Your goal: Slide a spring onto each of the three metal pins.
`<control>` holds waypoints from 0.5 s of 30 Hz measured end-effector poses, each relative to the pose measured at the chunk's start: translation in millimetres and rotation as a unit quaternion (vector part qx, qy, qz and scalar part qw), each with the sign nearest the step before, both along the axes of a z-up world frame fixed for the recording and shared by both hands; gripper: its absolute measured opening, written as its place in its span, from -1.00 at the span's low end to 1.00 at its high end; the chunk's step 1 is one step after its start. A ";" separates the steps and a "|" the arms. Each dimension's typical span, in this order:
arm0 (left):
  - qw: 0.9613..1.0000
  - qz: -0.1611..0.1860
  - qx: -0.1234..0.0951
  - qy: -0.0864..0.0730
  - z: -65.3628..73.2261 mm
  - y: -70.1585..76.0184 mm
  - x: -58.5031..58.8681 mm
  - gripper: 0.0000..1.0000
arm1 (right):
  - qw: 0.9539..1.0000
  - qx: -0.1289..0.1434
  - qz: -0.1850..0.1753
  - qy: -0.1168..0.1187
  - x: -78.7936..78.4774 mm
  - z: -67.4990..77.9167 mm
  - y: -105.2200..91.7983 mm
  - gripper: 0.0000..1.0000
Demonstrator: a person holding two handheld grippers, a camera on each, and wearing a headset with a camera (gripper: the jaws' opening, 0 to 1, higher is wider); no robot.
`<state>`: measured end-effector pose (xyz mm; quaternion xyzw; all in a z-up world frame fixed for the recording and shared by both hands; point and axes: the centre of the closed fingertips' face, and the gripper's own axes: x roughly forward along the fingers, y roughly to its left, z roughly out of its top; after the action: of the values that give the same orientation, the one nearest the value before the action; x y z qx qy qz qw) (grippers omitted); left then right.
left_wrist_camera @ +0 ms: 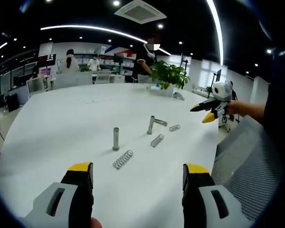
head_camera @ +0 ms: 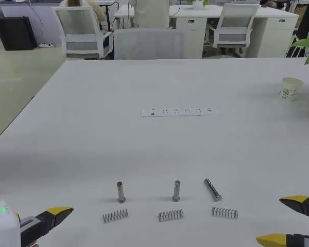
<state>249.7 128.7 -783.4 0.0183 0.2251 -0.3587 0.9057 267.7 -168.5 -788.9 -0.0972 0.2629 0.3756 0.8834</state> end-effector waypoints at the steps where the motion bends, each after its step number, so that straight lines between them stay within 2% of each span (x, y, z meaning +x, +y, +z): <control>1: 1.000 -0.001 0.001 0.000 -0.2 -0.1 -0.4 0.46 | 1.000 0.000 0.000 0.000 0.0 -0.9 -0.3 0.28; 15: 1.000 0.003 0.005 0.001 -1.5 3.8 -1.9 0.45 | 1.000 0.003 -0.004 0.004 -0.4 -4.4 -3.4 0.28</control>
<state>247.8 132.4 -784.9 0.0214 0.2276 -0.3549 0.9065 267.3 -171.9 -793.3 -0.0921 0.2658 0.3732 0.8841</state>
